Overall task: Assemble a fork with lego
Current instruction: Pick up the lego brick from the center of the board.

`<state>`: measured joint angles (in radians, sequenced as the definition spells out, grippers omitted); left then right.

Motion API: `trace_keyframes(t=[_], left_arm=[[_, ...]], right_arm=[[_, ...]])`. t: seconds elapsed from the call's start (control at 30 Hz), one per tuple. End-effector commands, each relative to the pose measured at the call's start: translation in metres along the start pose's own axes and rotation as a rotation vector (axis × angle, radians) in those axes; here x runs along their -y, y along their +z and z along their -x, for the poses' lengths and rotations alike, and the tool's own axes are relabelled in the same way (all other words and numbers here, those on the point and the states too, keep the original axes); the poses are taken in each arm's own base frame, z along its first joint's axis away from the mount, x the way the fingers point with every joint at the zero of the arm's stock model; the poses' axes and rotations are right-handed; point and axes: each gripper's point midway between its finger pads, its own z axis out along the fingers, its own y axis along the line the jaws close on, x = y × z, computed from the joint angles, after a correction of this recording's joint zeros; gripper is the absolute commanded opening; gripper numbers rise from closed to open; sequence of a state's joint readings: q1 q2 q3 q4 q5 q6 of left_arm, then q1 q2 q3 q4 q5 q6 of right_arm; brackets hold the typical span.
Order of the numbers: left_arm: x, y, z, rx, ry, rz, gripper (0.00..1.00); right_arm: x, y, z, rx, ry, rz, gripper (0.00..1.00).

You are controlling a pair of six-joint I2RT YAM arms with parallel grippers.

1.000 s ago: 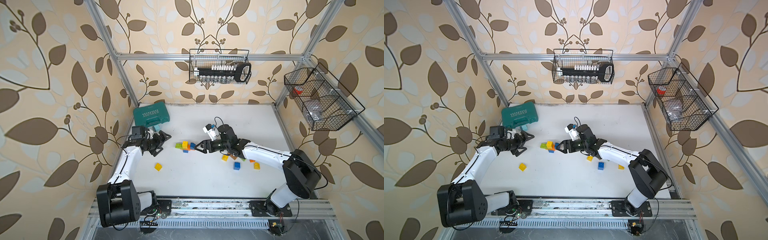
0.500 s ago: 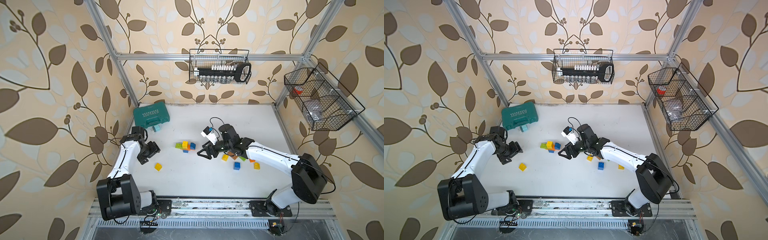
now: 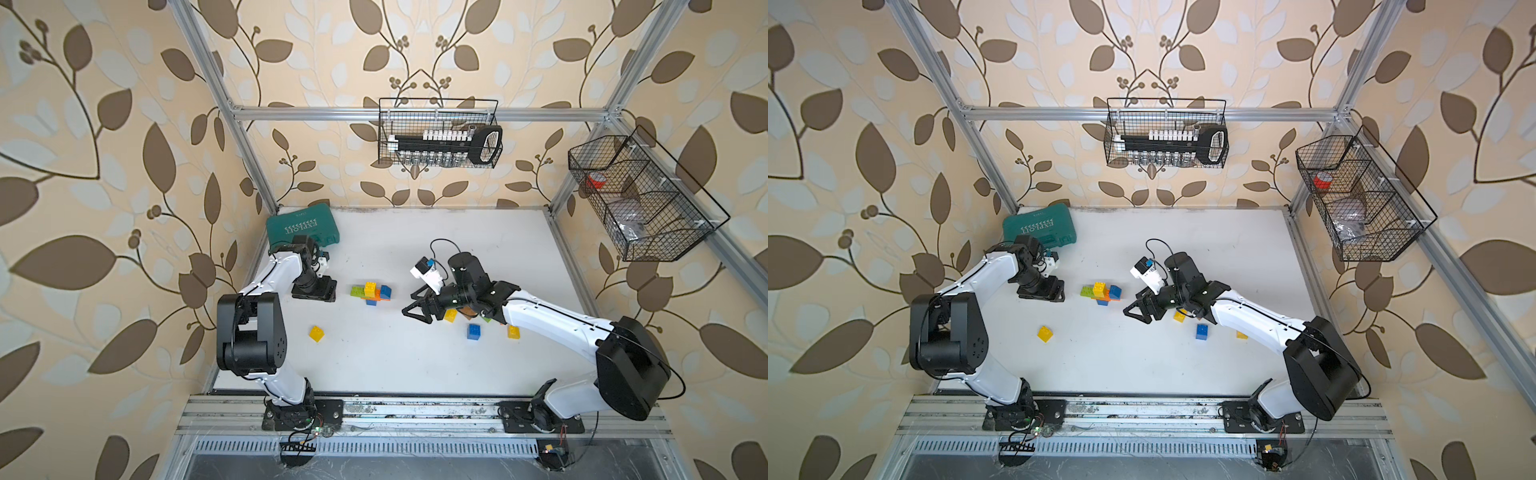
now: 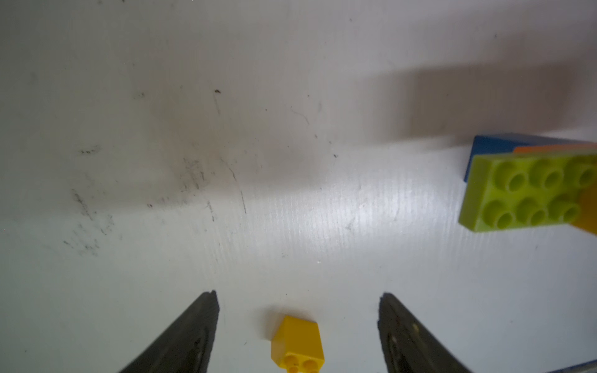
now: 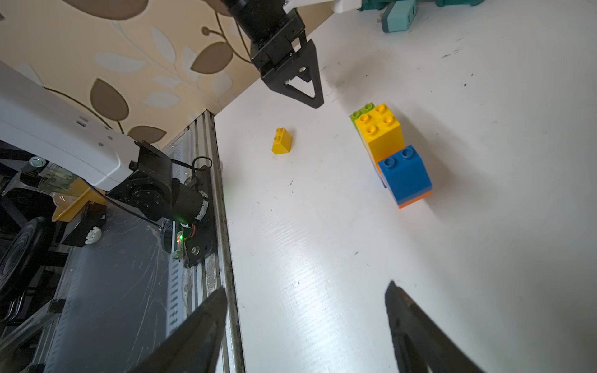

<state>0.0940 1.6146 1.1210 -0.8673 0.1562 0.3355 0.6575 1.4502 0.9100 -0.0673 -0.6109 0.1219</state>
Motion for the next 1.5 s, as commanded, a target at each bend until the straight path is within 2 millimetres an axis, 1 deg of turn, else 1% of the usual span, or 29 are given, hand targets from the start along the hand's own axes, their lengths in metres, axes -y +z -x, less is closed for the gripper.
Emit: trace_keyframes(t=[0.0,0.07,0.1,0.13,0.2,0.23,0.3,0.4,0.53,0.63,0.77,0.8,0.97,1.03,1.1,1.17,1.27,1.3,1.4,1.47], left_arm=[[0.011,-0.002,-0.014,0.032,0.215,-0.051,0.71],[0.017,0.008,-0.037,-0.005,0.27,-0.06,0.72],[0.02,0.009,-0.046,0.013,0.291,-0.053,0.74],[0.018,0.005,-0.052,0.043,0.296,-0.023,0.76],[0.013,0.006,-0.069,0.048,0.309,0.012,0.78],[0.011,0.006,-0.073,0.052,0.317,0.031,0.78],[0.01,0.005,-0.078,0.066,0.334,0.053,0.79],[0.002,0.006,-0.082,0.055,0.366,0.1,0.79],[-0.005,0.015,-0.08,0.063,0.383,0.122,0.78],[0.0,0.021,-0.084,0.049,0.381,0.077,0.74],[0.006,0.028,-0.101,0.03,0.38,0.048,0.68],[0.006,0.03,-0.103,0.029,0.384,0.05,0.65],[0.009,0.034,-0.102,0.026,0.387,0.025,0.49],[0.008,0.033,-0.099,0.033,0.39,0.03,0.42],[0.008,0.032,-0.095,0.039,0.394,0.025,0.38],[0.009,0.032,-0.093,0.04,0.4,0.014,0.39],[0.008,0.033,-0.089,0.051,0.398,0.02,0.53],[0.007,0.032,-0.087,0.055,0.397,0.024,0.55],[0.007,0.031,-0.081,0.065,0.396,0.018,0.54],[0.009,0.03,-0.079,0.063,0.4,0.002,0.5]], right_arm=[[-0.003,-0.004,0.001,0.026,-0.017,0.025,0.79],[-0.003,-0.005,-0.002,0.026,-0.013,0.028,0.79],[-0.004,-0.007,-0.003,0.029,-0.015,0.033,0.79],[-0.004,-0.008,-0.004,0.032,-0.017,0.039,0.79],[-0.004,-0.01,-0.006,0.04,-0.019,0.043,0.79],[-0.004,-0.01,-0.007,0.04,-0.016,0.048,0.79],[-0.005,-0.009,-0.009,0.032,-0.005,0.067,0.79],[-0.009,-0.01,-0.011,0.04,0.008,0.086,0.79],[-0.011,-0.012,-0.014,0.046,0.012,0.093,0.79],[-0.008,-0.011,-0.016,0.04,0.024,0.086,0.79],[-0.004,-0.007,-0.021,0.02,0.033,0.076,0.79],[-0.003,-0.005,-0.021,0.016,0.037,0.074,0.79],[-0.002,-0.003,-0.025,-0.003,0.045,0.081,0.79],[-0.002,-0.003,-0.024,-0.004,0.044,0.079,0.79],[-0.001,-0.001,-0.024,-0.005,0.05,0.081,0.79],[0.0,0.001,-0.025,-0.012,0.063,0.089,0.79],[0.0,0.003,-0.028,-0.019,0.064,0.096,0.79],[-0.001,0.003,-0.029,-0.023,0.064,0.1,0.79],[0.0,0.004,-0.029,-0.025,0.065,0.101,0.79],[0.001,0.005,-0.028,-0.025,0.07,0.099,0.79]])
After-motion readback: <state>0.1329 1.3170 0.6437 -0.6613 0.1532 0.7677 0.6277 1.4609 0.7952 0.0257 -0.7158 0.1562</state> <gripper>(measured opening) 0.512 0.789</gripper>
